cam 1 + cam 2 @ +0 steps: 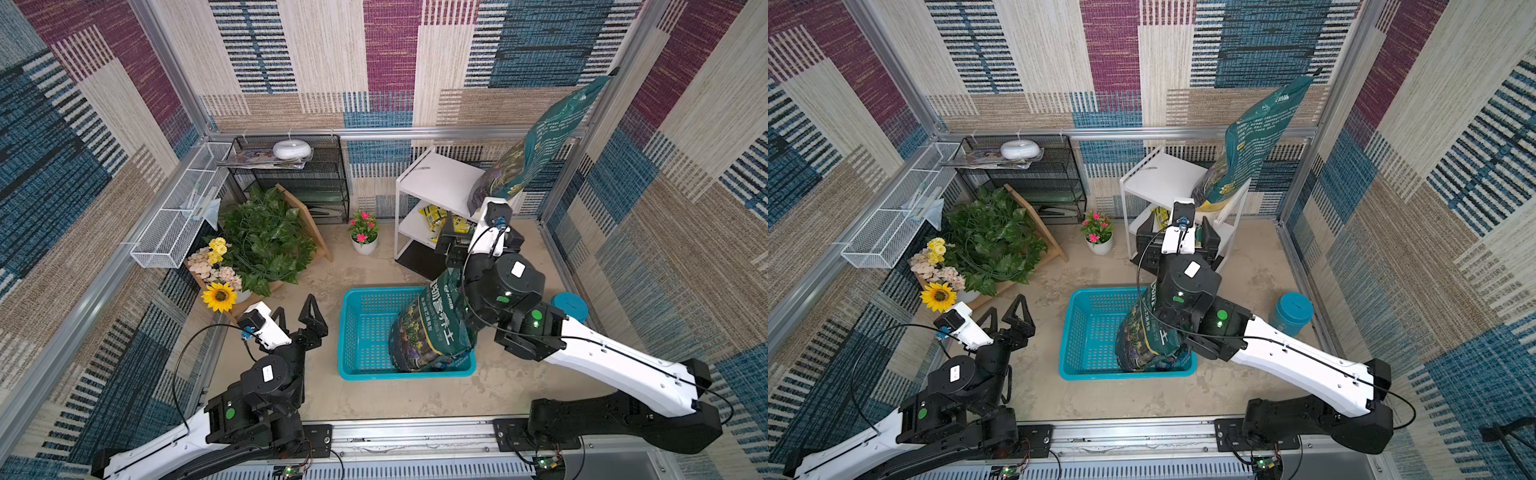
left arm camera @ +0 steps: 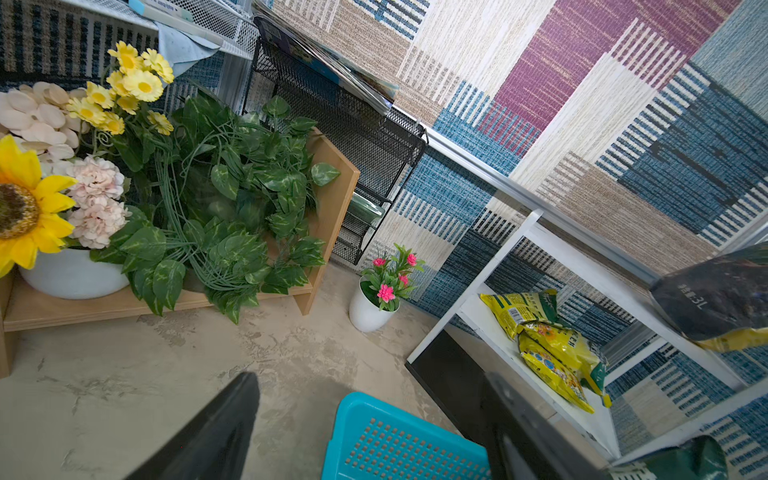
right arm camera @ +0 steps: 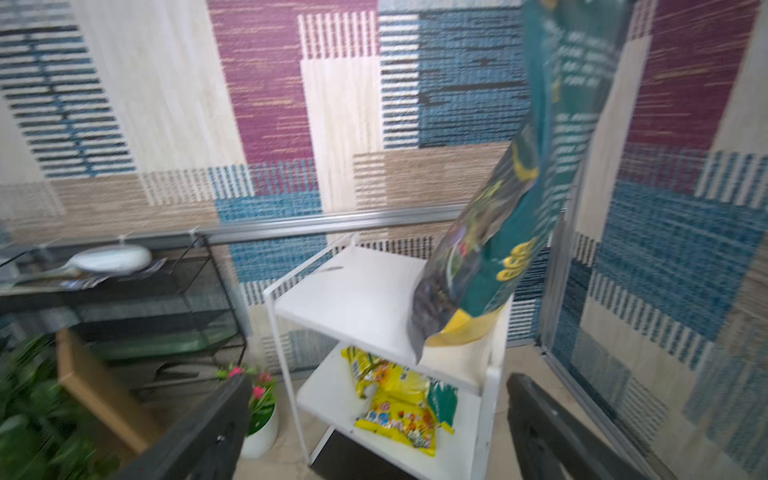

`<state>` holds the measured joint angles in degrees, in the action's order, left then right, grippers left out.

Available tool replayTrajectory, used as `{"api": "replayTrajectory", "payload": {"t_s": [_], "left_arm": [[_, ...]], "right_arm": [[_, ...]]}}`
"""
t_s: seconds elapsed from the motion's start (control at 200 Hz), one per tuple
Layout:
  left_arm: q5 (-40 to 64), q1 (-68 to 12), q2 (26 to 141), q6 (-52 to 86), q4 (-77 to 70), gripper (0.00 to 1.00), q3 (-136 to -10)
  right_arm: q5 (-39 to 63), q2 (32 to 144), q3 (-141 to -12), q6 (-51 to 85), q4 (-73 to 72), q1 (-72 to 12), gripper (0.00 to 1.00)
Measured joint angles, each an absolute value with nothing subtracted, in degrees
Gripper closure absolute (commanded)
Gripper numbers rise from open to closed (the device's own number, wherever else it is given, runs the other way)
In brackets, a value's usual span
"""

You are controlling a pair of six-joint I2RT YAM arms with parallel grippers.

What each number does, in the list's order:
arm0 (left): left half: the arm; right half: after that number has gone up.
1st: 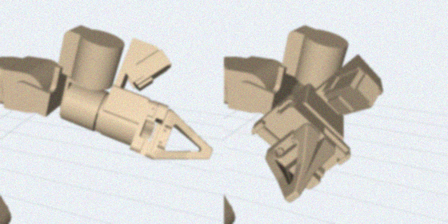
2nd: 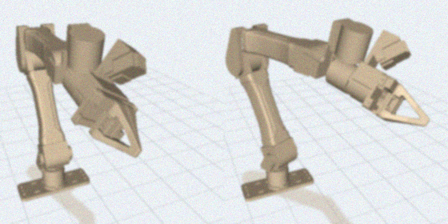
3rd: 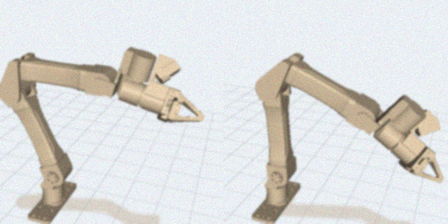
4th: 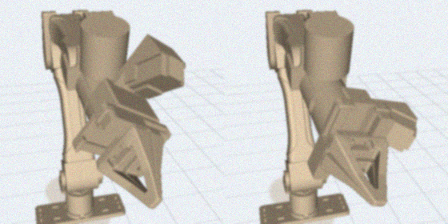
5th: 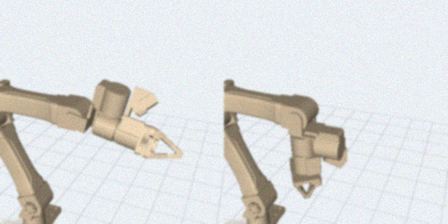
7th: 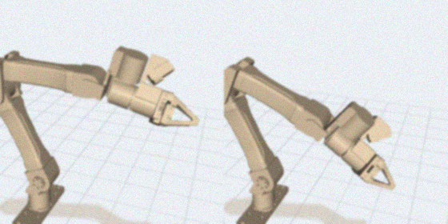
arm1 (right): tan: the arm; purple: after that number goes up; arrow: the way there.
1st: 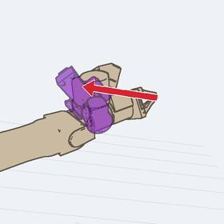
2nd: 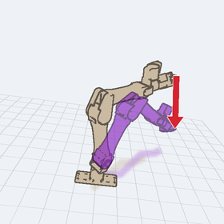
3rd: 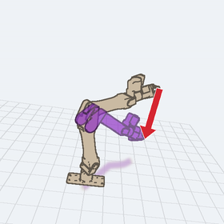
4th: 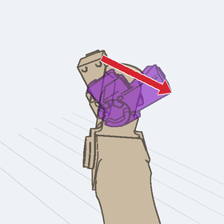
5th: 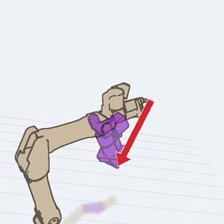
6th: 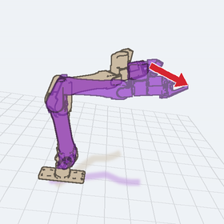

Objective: Take down the fertilizer bag from the shelf
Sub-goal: Place the fertilizer bag in the storage box, then pick up the fertilizer bag from the shelf.

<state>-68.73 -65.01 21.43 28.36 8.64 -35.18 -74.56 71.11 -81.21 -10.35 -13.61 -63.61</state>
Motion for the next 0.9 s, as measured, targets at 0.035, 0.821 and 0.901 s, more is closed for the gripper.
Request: {"api": "replayTrajectory", "payload": {"t_s": [0.035,0.821,0.901], "left_arm": [[-68.7,-65.0,21.4,28.4,8.6,0.14,-35.2],[-68.5,-65.0,20.8,29.2,8.7,0.14,-35.2],[-68.5,-65.0,20.7,29.2,8.7,0.14,-35.2]], "right_arm": [[-74.9,71.0,-82.4,-11.6,-14.5,-61.5,0.02],[-57.8,82.0,-101.5,-0.6,8.1,-34.4,0.05],[-56.7,83.4,-103.4,-0.6,8.3,-32.8,0.06]]}}
